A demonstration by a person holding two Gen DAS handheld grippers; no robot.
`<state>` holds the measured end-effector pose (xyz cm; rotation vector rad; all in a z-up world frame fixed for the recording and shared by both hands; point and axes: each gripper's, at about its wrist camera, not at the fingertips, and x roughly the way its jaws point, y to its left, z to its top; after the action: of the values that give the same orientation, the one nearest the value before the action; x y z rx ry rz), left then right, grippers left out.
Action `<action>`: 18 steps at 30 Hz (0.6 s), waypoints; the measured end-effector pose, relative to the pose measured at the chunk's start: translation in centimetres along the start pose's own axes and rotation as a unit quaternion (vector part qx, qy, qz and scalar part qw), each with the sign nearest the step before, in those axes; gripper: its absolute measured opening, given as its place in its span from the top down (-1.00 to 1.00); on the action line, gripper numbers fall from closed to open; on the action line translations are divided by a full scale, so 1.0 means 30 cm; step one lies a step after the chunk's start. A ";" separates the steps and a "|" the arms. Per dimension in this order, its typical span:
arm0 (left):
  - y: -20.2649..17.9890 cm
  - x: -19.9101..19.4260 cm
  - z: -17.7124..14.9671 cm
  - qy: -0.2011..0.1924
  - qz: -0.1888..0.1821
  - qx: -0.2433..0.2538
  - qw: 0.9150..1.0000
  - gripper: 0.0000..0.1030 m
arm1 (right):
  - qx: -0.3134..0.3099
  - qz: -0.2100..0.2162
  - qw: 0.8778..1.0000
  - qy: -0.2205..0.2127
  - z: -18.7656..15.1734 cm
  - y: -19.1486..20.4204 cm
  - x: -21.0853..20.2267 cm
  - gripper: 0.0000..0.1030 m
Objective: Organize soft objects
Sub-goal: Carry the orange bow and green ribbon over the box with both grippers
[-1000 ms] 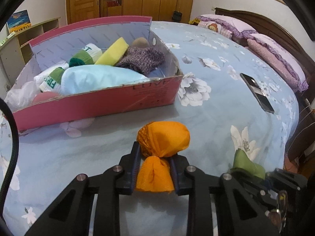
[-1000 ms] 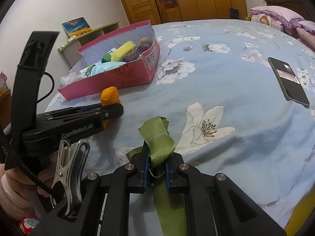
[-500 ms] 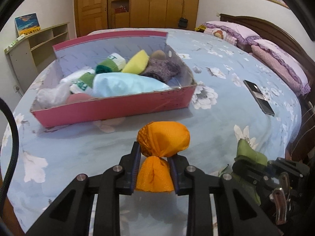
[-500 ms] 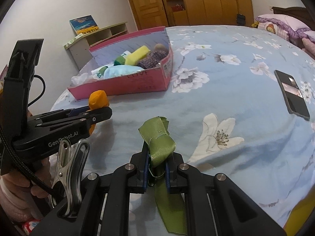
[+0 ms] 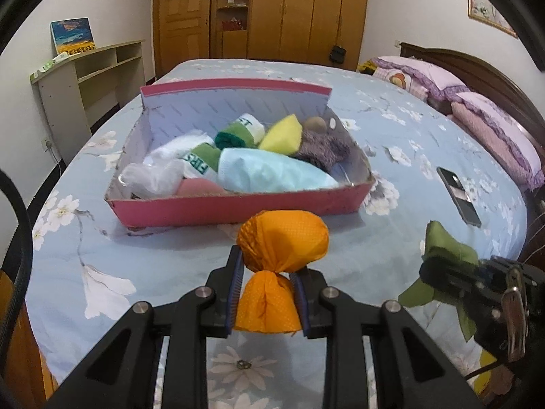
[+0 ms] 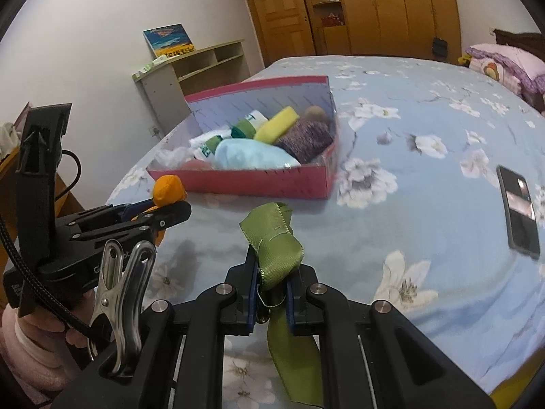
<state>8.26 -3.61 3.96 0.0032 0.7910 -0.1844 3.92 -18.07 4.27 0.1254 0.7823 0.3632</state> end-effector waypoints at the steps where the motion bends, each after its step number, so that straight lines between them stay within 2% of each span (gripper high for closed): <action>1: 0.008 -0.006 0.007 -0.003 0.000 -0.002 1.000 0.46 | -0.003 0.001 1.000 0.000 0.011 0.005 0.000 0.74; 18: 0.097 -0.047 0.142 -0.030 0.000 -0.002 1.000 0.46 | -0.035 0.020 0.999 -0.022 0.215 0.101 0.032 0.74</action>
<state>10.77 -0.81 7.77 -0.0064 0.7321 -0.1827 8.30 -14.76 8.90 0.0830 0.7226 0.4242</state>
